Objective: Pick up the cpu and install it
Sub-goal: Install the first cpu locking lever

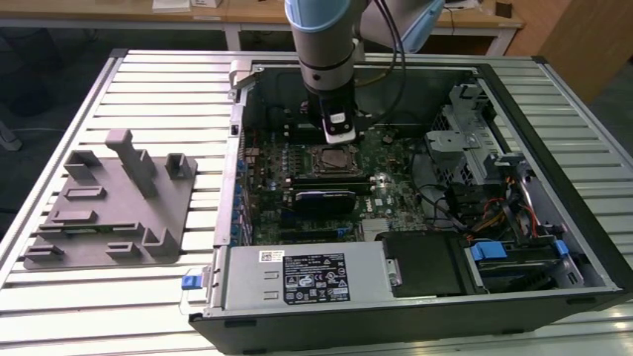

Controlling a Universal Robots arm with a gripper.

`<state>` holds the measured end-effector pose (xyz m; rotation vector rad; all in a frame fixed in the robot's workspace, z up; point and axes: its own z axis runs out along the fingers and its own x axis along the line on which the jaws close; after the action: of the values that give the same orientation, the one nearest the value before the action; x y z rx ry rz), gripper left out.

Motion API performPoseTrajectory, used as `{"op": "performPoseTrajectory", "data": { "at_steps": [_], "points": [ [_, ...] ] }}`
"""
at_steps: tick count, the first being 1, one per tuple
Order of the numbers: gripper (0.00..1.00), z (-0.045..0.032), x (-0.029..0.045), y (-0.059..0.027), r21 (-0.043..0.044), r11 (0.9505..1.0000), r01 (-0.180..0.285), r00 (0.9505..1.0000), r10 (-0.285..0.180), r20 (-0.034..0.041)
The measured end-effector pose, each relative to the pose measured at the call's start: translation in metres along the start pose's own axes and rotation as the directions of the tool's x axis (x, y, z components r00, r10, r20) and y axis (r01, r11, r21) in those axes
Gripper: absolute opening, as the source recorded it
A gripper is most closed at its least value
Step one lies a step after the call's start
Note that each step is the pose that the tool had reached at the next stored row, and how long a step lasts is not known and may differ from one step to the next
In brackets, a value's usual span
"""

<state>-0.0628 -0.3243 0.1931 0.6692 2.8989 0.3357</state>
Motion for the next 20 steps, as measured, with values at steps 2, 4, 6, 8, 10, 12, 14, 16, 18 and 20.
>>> {"op": "performPoseTrajectory", "data": {
  "at_steps": [2, 4, 6, 8, 10, 12, 14, 16, 18, 20],
  "points": [
    [0.11, 0.0003, -0.0004, -0.0003, 0.0, 1.0, 0.0, 1.0, 0.0, 0.0],
    [0.11, 0.0005, -0.0008, -0.0008, 0.0, 1.0, 0.0, 1.0, 0.0, 0.0001],
    [0.11, 0.0007, -0.0012, -0.0013, 0.0001, 1.0, 0.0, 1.0, 0.0, 0.0001],
    [0.11, 0.0008, -0.0016, -0.0017, 0.0, 1.0, 0.0, 1.0, 0.0, 0.0001],
    [0.11, 0.001, -0.0017, -0.0017, 0.0002, 1.0, 0.0, 1.0, 0.0, 0.0005],
    [0.11, 0.0009, -0.0017, -0.0017, 0.0007, 1.0, 0.0, 1.0, 0.0, 0.0006],
    [0.11, 0.0009, -0.0017, -0.0017, 0.0005, 1.0, 0.0, 1.0, 0.0, 0.0004],
    [0.11, -0.0004, -0.0018, -0.0015, 0.0008, 1.0, 0.0, 1.0, 0.0, 0.0004],
    [0.11, -0.0024, -0.002, -0.0009, 0.0005, 1.0, 0.0, 1.0, 0.0, 0.0004],
    [0.11, -0.0047, -0.0022, -0.0003, 0.0006, 1.0, 0.0, 1.0, 0.0, 0.0004]
  ]
}}
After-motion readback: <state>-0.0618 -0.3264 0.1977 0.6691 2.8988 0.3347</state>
